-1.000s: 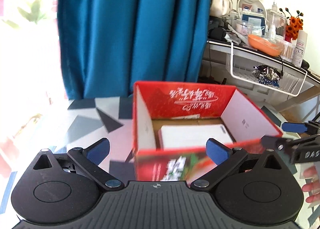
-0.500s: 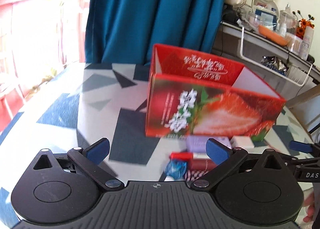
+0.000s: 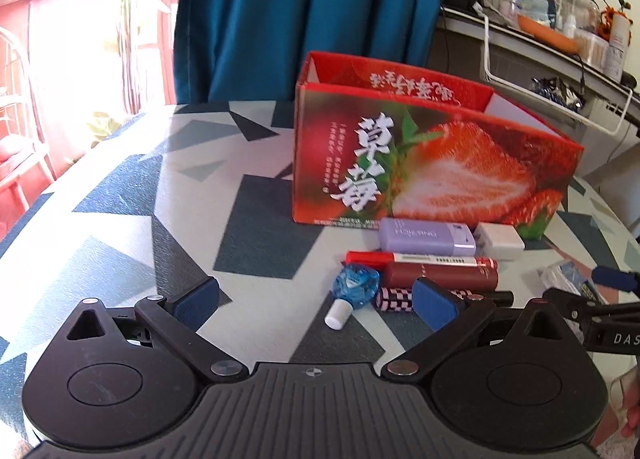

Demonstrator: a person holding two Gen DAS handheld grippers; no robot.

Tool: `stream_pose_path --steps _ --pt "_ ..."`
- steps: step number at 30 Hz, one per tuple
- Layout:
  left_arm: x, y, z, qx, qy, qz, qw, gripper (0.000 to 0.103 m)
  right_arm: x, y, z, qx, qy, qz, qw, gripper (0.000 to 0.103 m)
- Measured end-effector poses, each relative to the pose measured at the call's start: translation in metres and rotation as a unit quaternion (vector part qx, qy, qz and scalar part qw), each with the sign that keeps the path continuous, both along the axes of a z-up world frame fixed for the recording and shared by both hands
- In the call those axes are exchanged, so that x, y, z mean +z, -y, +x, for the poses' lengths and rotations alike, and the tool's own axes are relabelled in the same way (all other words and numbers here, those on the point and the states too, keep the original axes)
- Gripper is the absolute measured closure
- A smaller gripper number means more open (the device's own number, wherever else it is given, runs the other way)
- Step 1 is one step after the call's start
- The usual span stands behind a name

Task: Organize rigid objects
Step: 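Withdraw the right tool from the box toward the lipsticks and small items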

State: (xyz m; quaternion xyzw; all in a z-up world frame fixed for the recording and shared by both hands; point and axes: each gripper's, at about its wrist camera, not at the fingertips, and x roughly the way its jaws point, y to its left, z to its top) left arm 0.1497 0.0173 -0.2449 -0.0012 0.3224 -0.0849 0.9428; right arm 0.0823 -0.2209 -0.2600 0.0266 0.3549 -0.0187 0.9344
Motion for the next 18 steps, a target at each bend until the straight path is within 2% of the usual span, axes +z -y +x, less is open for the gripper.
stream_pose_path --steps 9,13,15,18 --pt "-0.002 0.006 -0.002 -0.013 -0.003 0.003 0.9999 0.0 -0.002 0.004 0.0 -0.015 -0.024 -0.003 1.0 0.0" --pt "-0.003 0.007 -0.002 -0.015 -0.004 0.004 0.9999 0.0 0.003 0.002 -0.003 -0.009 -0.01 -0.008 1.0 0.001" --pt "-0.001 0.006 -0.004 -0.018 0.001 -0.002 0.9998 0.002 0.006 -0.003 -0.005 0.009 0.005 -0.015 1.0 0.001" --pt "0.001 0.008 -0.005 -0.035 0.002 -0.011 0.9993 0.014 0.007 -0.014 -0.005 0.047 0.009 -0.019 0.999 0.007"
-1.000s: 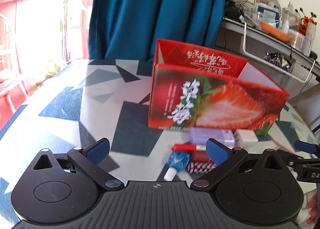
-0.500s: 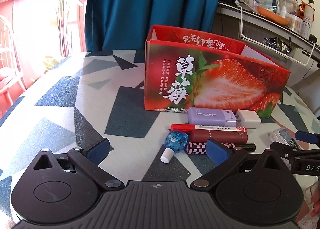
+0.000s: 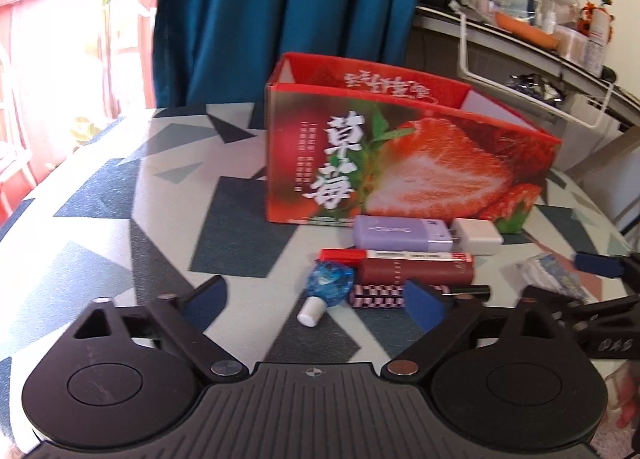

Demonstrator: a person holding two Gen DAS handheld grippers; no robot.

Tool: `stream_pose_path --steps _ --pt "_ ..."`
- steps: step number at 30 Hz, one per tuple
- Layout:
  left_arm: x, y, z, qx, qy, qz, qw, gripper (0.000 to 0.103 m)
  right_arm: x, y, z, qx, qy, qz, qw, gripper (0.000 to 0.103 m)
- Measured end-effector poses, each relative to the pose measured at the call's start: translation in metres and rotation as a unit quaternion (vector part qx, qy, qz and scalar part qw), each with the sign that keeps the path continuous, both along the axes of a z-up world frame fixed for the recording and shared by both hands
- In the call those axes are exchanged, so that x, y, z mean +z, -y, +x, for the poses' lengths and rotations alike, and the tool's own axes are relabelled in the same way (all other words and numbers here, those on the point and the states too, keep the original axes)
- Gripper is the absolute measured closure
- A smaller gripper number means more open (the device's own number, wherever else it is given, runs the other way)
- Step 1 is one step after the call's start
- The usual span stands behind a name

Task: Organize rigid objects
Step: 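Withdraw the right tool from the box toward the lipsticks and small items, then lower the left gripper onto the checkered lipstick and grasp it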

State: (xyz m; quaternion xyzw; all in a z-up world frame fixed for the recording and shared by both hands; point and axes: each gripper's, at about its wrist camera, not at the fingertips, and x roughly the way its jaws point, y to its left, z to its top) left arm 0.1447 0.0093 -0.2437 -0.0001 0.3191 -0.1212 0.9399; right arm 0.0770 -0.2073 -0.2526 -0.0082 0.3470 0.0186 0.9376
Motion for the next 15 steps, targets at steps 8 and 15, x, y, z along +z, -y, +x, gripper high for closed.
stream_pose_path --steps 8,15 --pt "-0.003 0.012 0.002 -0.037 -0.007 -0.008 0.9993 0.041 -0.007 -0.022 0.009 0.053 -0.023 0.002 0.998 0.027" --pt "-0.015 0.022 0.012 -0.062 -0.039 -0.011 0.9973 0.058 -0.016 -0.027 0.022 0.062 -0.047 0.022 0.997 0.042"
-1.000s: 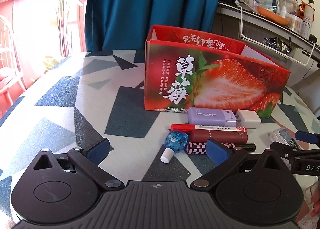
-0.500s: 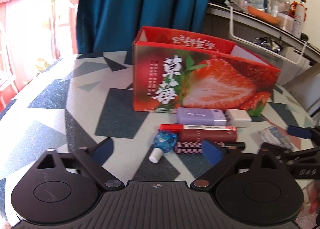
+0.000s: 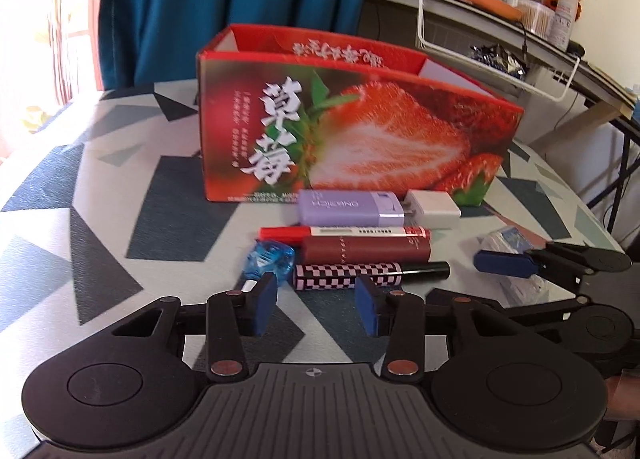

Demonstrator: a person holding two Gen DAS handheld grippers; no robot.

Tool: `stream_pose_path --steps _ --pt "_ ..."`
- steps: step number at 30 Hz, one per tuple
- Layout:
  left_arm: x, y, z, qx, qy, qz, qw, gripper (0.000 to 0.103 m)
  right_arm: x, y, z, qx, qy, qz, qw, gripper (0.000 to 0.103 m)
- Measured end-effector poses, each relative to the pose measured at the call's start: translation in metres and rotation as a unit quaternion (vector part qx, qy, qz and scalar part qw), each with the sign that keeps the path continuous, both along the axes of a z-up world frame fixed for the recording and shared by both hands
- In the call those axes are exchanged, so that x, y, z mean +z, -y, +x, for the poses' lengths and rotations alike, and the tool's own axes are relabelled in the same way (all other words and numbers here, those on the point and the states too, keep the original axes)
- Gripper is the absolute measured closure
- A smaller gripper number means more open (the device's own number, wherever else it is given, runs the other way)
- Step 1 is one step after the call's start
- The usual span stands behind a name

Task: Organize rigid objects
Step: 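Lower the left gripper onto the checkered lipstick and grasp it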

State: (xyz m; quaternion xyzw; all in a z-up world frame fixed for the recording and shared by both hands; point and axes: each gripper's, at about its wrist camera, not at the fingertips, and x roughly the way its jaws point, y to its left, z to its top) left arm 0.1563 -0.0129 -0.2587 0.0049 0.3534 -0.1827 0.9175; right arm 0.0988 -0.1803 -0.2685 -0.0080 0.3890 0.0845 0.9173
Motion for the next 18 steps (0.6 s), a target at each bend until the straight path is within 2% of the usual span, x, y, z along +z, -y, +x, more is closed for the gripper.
stream_pose_path --steps 6,18 --pt "-0.008 0.003 0.011 0.003 -0.016 0.003 0.9999 0.058 -0.006 -0.006 0.007 0.017 -0.01 0.003 1.0 0.059" --pt "-0.013 0.007 0.021 -0.009 -0.026 -0.01 0.9996 0.058 -0.007 -0.001 0.007 0.015 -0.005 0.013 1.0 0.065"
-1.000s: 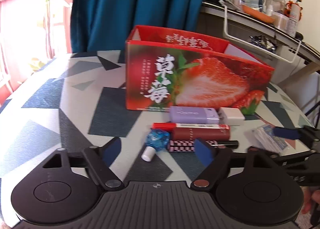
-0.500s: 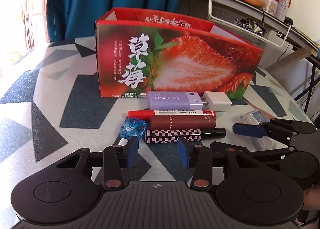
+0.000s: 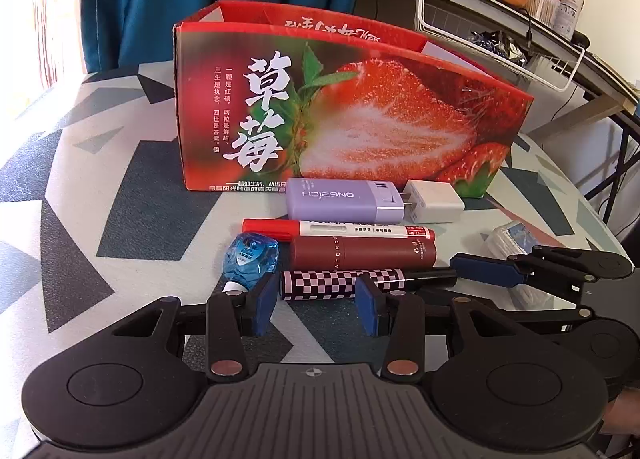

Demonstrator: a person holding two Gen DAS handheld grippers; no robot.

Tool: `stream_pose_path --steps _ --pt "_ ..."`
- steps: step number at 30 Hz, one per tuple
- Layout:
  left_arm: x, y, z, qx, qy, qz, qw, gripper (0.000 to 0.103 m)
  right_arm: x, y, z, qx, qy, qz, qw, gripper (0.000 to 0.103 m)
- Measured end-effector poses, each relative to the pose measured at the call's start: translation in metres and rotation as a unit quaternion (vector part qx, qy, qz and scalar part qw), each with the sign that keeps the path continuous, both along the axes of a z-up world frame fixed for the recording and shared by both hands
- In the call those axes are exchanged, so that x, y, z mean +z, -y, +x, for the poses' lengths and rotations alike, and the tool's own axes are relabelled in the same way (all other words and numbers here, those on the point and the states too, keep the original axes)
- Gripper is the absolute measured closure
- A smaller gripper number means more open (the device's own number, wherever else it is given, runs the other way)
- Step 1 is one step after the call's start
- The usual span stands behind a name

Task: Organize rigid objects
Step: 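Lower the left gripper onto the checkered lipstick and grasp it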

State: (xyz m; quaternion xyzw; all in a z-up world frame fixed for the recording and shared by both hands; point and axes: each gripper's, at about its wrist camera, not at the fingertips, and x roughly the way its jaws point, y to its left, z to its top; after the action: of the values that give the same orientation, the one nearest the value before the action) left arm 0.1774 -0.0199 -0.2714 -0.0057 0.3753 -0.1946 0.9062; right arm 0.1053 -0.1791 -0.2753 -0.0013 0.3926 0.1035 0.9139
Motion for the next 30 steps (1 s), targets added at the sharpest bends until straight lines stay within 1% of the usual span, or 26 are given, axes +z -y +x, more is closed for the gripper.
stream_pose_path --steps 8,15,22,25,27,30 --pt "-0.004 -0.002 0.005 0.0 -0.005 -0.011 0.9999 0.056 0.001 0.0 -0.002 0.0 0.003 0.002 1.0 0.066" --pt "-0.003 0.001 0.007 -0.01 0.003 -0.006 0.9999 0.055 0.001 0.0 -0.003 0.0 0.004 0.001 1.0 0.073" --pt "-0.005 0.003 0.006 -0.015 0.002 -0.011 0.9998 0.055 0.001 0.0 -0.002 -0.003 0.005 0.001 1.0 0.074" --pt "-0.005 0.005 0.005 -0.015 0.005 -0.003 0.9999 0.054 0.0 -0.001 -0.002 0.001 0.01 -0.006 1.0 0.075" --pt "-0.005 0.006 0.001 -0.014 0.008 0.003 0.9999 0.054 0.001 0.0 -0.002 -0.001 0.01 -0.006 1.0 0.078" --pt "-0.004 0.006 -0.006 -0.01 0.012 0.009 0.9998 0.055 0.003 0.0 -0.005 0.001 0.012 -0.004 1.0 0.079"
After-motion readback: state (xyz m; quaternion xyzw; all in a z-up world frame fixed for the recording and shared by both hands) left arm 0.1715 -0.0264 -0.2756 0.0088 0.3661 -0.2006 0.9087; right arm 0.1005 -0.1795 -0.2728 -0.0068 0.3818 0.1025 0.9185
